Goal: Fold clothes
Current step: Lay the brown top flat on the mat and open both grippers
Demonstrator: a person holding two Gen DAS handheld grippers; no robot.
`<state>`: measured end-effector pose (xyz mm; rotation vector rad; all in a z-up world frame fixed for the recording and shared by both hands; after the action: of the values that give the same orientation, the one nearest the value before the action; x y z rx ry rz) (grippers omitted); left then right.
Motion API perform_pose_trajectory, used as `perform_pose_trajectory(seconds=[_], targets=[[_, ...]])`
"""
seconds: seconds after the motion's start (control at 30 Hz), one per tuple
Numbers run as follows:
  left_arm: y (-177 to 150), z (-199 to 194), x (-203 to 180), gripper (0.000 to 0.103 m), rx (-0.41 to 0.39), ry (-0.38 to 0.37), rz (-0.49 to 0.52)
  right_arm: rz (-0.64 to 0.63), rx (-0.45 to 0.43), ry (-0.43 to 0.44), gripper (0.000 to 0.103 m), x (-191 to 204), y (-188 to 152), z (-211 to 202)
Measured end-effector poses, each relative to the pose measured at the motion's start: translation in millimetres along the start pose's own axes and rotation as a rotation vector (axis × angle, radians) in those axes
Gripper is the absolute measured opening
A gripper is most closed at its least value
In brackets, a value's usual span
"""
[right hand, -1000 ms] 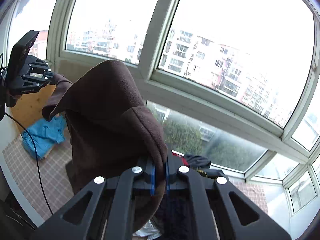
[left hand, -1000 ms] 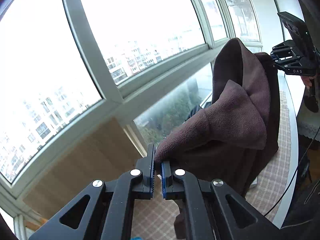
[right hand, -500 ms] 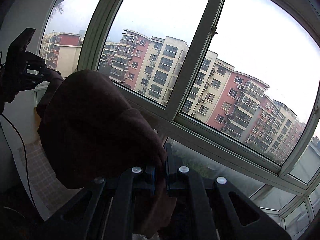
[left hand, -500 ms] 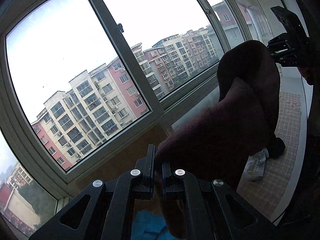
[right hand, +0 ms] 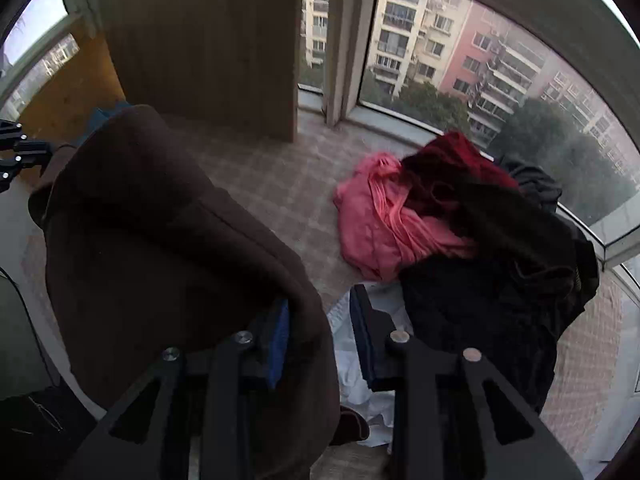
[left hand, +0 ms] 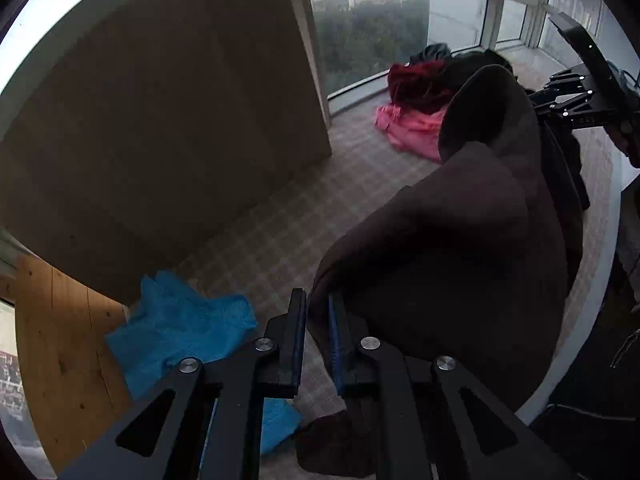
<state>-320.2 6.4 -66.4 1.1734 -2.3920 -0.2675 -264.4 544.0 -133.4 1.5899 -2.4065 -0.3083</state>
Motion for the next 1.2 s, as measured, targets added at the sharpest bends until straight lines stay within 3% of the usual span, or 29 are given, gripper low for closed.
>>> perform_pose_trajectory(seconds=[0.07, 0.13, 0.2, 0.27, 0.47, 0.57, 0.67, 0.77, 0.9, 0.93, 1.0, 1.1, 1.2], targets=[[-19.1, 73.0, -7.8, 0.006, 0.133, 0.021, -0.008, 0.028, 0.115, -0.074, 0.029, -31.0, -22.4, 58.1], [-42.4, 98.5, -18.4, 0.006, 0.169, -0.034, -0.003, 0.054, 0.127, -0.032, 0.029, -39.9, -44.8, 66.0], [-65.1, 108.7, -30.6, 0.011, 0.184, -0.108, 0.033, 0.094, 0.116, 0.042, 0.03, -41.5, -64.8, 60.5], [-68.8, 117.2, -37.7, 0.02, 0.191, -0.096, 0.068, 0.133, 0.101, 0.082, 0.033, -41.4, -80.7, 51.2], [-84.7, 153.9, -34.9, 0.022, 0.258, -0.1, 0.052, 0.21, 0.075, 0.204, 0.036, -9.3, -110.2, 37.2], [-77.2, 160.4, -45.0, 0.023, 0.247, -0.141, 0.024, 0.2, 0.075, 0.242, 0.039, 12.0, -113.5, 33.7], [-62.9, 157.9, -56.3, 0.024, 0.213, -0.134, 0.049, 0.144, 0.106, 0.169, 0.042, 25.3, -111.6, 38.1], [-49.2, 153.4, -68.0, 0.025, 0.185, -0.122, 0.087, 0.146, 0.14, 0.046, 0.042, 10.9, -110.5, 50.8], [-42.5, 151.2, -80.3, 0.025, 0.176, -0.114, 0.121, 0.191, 0.195, 0.118, 0.042, 4.3, -116.5, 75.3], [-42.5, 151.7, -83.0, 0.025, 0.177, -0.121, 0.121, 0.178, 0.192, 0.125, 0.035, 4.9, -116.1, 76.1], [-45.5, 155.3, -87.5, 0.025, 0.19, -0.122, 0.122, 0.156, 0.182, 0.14, 0.011, 5.1, -114.1, 73.3], [-52.1, 161.4, -92.6, 0.025, 0.211, -0.118, 0.128, 0.138, 0.148, 0.148, 0.01, -0.6, -104.8, 46.5], [-55.0, 162.4, -93.8, 0.025, 0.21, -0.13, 0.113, 0.103, 0.115, 0.069, 0.01, -17.4, -94.8, 11.7]])
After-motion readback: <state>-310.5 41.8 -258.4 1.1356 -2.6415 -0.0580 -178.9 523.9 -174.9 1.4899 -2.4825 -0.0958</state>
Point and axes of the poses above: each gripper's, at about its wrist camera, not at the fingertips, and z roughly the way its jaws point, x to its left, y to its top, the point moved 7 cm from there along z, roughly the way its jaws point, and after that the axes turned 11 degrees about y, right-handed, at the moved point
